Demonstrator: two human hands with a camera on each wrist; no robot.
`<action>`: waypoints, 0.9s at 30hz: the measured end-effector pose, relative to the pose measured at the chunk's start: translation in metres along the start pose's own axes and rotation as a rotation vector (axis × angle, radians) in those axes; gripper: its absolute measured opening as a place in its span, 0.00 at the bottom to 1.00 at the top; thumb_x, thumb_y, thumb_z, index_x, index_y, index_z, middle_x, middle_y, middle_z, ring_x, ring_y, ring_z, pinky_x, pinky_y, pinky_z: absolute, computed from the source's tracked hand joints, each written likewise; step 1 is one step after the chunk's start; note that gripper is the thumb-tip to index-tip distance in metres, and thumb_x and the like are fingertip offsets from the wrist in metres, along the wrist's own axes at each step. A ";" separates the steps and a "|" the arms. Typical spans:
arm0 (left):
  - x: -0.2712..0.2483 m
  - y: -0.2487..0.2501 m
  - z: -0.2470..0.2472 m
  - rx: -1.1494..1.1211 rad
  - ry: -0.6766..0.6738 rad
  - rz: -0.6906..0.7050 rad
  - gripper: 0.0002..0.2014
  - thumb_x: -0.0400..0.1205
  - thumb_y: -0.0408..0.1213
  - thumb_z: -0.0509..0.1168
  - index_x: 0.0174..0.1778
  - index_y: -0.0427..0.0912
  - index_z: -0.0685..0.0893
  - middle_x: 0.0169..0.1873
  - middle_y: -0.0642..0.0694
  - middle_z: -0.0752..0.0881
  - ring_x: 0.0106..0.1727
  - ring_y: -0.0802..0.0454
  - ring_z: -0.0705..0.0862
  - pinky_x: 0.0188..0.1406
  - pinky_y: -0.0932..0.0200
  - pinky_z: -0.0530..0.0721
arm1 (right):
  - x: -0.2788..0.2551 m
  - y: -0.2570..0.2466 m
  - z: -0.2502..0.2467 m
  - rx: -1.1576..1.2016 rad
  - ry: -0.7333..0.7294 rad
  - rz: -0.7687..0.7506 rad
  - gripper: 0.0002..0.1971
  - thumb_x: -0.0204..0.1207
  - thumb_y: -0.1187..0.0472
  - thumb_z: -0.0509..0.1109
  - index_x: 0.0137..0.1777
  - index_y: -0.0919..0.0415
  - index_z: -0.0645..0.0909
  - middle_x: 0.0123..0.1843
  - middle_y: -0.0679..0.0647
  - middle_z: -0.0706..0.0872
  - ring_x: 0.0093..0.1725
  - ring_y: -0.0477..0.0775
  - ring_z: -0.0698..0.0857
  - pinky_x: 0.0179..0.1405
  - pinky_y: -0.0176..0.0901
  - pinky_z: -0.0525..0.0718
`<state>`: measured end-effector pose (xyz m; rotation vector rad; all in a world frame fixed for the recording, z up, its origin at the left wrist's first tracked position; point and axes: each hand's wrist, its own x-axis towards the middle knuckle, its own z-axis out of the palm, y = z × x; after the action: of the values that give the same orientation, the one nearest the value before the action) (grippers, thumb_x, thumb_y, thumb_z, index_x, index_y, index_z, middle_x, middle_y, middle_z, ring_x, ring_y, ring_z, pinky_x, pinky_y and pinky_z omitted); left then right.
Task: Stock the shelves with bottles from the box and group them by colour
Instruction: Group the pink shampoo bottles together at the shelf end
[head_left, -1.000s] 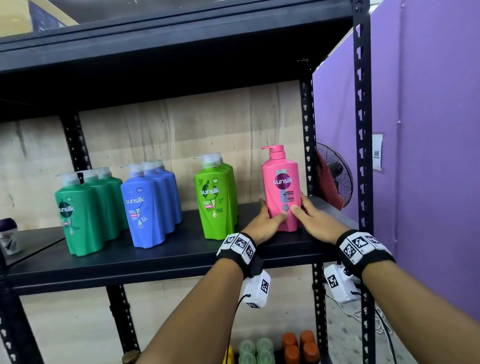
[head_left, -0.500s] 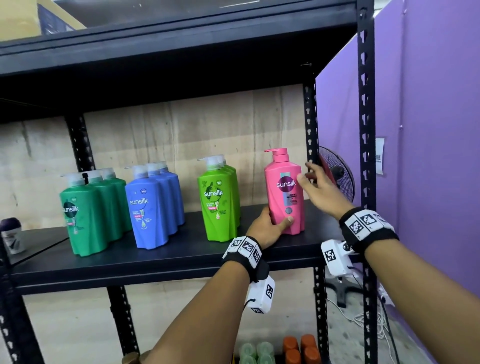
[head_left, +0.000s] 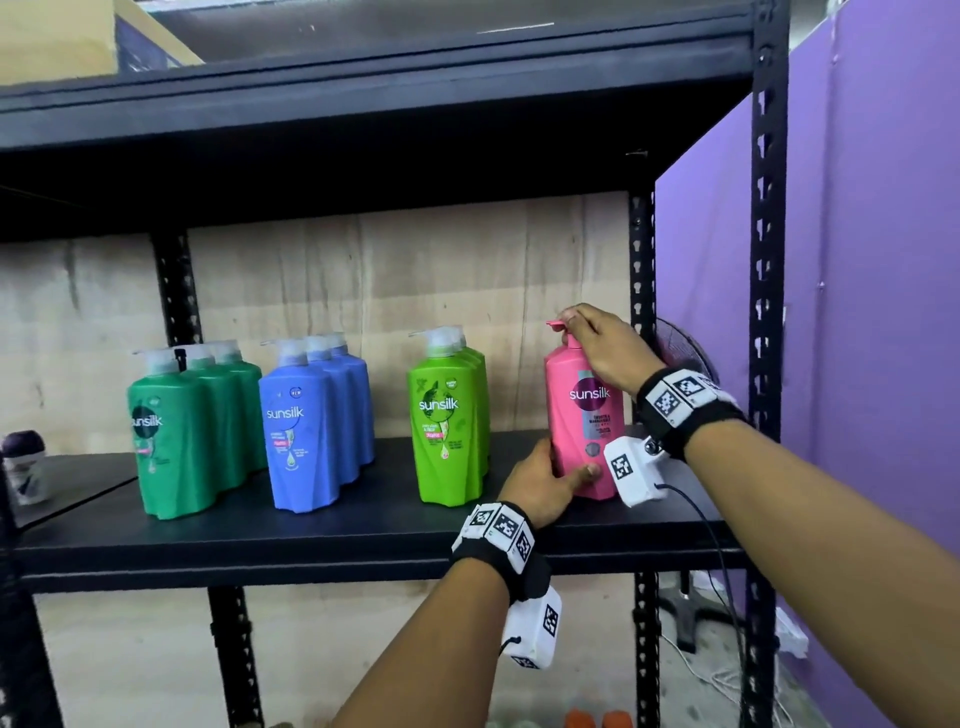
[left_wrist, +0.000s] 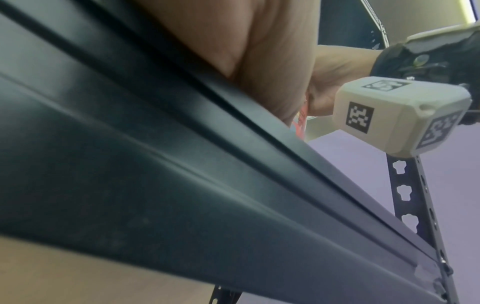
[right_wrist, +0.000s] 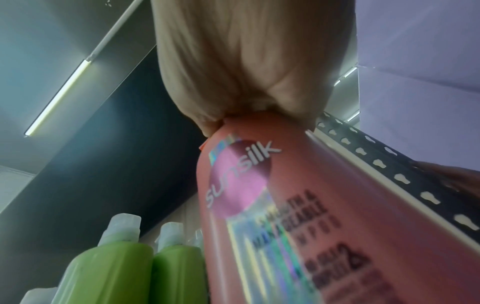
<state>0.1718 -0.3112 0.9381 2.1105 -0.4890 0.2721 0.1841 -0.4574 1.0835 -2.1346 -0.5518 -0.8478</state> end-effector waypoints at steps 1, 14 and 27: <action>0.000 0.001 0.000 -0.003 -0.005 -0.003 0.35 0.79 0.60 0.73 0.78 0.49 0.73 0.71 0.49 0.85 0.69 0.50 0.84 0.71 0.55 0.79 | 0.000 0.001 0.001 0.006 0.000 -0.005 0.16 0.92 0.49 0.55 0.58 0.51 0.84 0.46 0.44 0.86 0.41 0.40 0.82 0.43 0.36 0.75; 0.002 -0.002 0.000 0.049 -0.012 -0.014 0.34 0.80 0.60 0.71 0.79 0.49 0.72 0.72 0.48 0.84 0.69 0.49 0.84 0.71 0.53 0.80 | -0.009 -0.002 0.006 0.113 0.121 0.025 0.14 0.90 0.51 0.61 0.59 0.54 0.87 0.48 0.49 0.89 0.41 0.42 0.83 0.47 0.38 0.78; 0.003 -0.005 0.000 0.071 -0.001 0.021 0.33 0.81 0.58 0.69 0.79 0.48 0.72 0.71 0.48 0.85 0.67 0.48 0.85 0.68 0.56 0.80 | -0.010 -0.005 0.010 0.105 0.166 0.034 0.13 0.89 0.53 0.62 0.57 0.53 0.87 0.45 0.50 0.88 0.45 0.47 0.84 0.46 0.38 0.78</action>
<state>0.1761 -0.3093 0.9357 2.1757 -0.5093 0.3042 0.1785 -0.4474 1.0740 -1.9527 -0.4630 -0.9461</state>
